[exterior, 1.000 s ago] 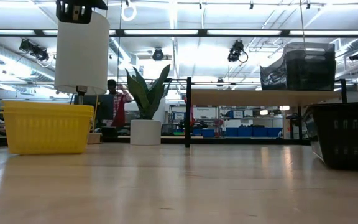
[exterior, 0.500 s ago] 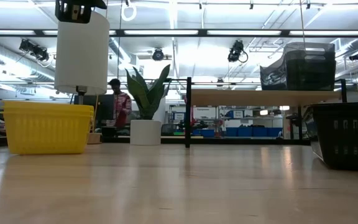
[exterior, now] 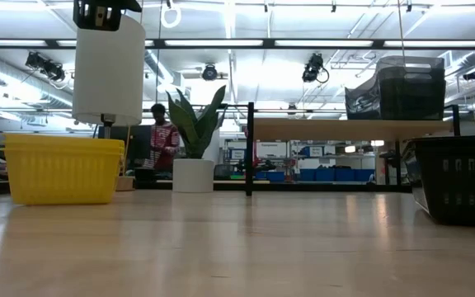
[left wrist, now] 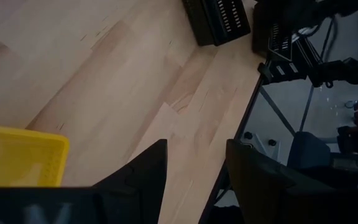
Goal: Stack baskets on shelf by color
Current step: Stack the bottom black bin on top of the black bin
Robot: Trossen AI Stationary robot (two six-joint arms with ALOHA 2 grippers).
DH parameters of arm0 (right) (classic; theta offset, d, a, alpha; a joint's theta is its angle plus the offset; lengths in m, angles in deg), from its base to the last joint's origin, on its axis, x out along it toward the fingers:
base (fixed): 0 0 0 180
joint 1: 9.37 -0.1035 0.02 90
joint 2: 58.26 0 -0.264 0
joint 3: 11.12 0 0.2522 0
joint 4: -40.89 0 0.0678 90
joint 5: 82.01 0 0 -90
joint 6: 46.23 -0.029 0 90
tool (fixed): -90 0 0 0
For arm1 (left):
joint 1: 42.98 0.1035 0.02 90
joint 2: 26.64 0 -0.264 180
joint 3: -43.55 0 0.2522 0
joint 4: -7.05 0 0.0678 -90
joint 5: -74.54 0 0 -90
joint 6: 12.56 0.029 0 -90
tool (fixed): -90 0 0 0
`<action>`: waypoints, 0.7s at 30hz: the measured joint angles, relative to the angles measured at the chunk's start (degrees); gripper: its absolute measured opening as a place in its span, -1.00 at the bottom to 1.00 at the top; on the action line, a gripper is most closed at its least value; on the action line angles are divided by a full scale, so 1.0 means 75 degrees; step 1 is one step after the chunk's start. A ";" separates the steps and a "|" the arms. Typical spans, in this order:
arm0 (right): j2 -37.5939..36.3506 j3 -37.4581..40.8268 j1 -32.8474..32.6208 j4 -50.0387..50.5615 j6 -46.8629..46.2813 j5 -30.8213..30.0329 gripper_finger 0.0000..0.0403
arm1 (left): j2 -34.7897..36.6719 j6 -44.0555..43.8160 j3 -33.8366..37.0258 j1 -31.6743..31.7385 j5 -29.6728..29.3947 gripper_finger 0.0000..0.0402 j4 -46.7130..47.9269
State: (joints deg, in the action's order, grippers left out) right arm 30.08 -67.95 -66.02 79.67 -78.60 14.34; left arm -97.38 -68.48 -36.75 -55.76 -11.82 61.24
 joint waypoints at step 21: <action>-0.2672 -0.1283 0.2023 0.3195 0.3802 -0.1126 -0.98 | 0.0000 0.0009 0.0000 0.0006 -0.0380 -0.14 0.0000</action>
State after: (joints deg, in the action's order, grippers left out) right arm 10.04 -77.57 -50.84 103.63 -50.08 5.90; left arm -97.38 -68.42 -36.75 -55.71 -14.66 61.24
